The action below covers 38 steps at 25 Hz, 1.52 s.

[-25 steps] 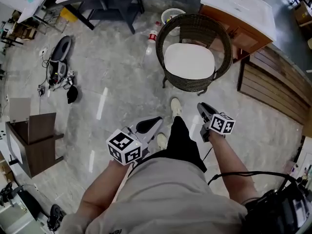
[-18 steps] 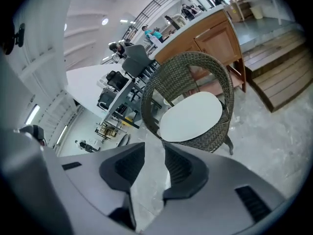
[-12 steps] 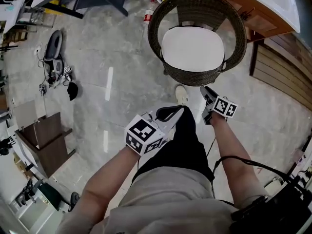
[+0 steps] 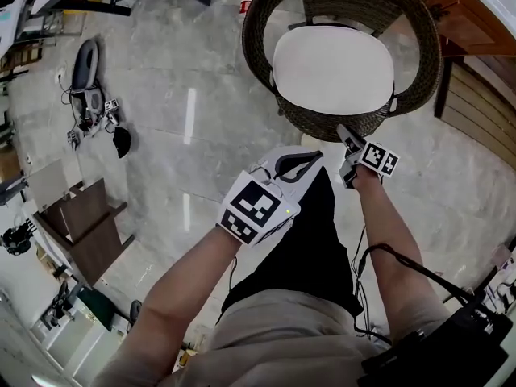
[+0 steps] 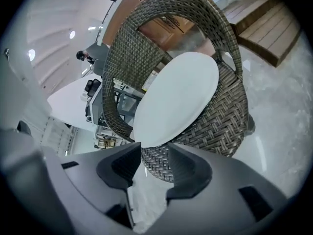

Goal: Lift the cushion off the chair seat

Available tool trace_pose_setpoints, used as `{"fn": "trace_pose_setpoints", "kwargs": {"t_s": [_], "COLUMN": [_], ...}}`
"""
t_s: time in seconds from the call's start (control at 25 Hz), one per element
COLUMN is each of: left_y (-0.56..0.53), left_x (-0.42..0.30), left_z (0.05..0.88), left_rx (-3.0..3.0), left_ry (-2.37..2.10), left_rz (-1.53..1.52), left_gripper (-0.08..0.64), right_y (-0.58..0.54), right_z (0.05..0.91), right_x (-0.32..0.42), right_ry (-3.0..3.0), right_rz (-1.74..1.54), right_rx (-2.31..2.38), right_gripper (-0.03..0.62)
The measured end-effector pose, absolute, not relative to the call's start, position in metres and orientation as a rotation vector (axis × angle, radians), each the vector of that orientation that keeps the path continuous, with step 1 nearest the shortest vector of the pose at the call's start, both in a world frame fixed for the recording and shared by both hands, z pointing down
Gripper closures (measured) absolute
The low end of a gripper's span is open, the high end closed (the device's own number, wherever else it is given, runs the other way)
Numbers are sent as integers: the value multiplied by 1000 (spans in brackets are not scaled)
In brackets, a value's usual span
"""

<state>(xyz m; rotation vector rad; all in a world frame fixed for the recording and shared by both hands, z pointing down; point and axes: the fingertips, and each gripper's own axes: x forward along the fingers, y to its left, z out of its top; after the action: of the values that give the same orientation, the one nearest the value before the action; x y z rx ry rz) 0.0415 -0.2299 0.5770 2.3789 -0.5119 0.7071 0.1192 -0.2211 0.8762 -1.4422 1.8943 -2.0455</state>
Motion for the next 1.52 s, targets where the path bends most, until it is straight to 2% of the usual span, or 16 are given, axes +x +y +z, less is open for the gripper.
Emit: {"fn": "trace_pose_setpoints", "kwargs": {"t_s": [0.56,0.92,1.52], "left_y": [-252,-262,-274], "left_x": [49,49,39], "left_z": [630,639,654], "left_rx": [2337,2287,2241], "left_ry": [-496,-509,-539], "left_rz": [741,688,654], "left_gripper": [552,552,552], "right_y": [-258,-286,-335], "right_z": [938,942,952], "right_x": [148,149,150], "right_ry": [1495,1370,1285], "right_rz": [-2077,-2017,-1950], "right_rx": [-1414,-1378,-1360], "right_gripper": [397,434,453]}}
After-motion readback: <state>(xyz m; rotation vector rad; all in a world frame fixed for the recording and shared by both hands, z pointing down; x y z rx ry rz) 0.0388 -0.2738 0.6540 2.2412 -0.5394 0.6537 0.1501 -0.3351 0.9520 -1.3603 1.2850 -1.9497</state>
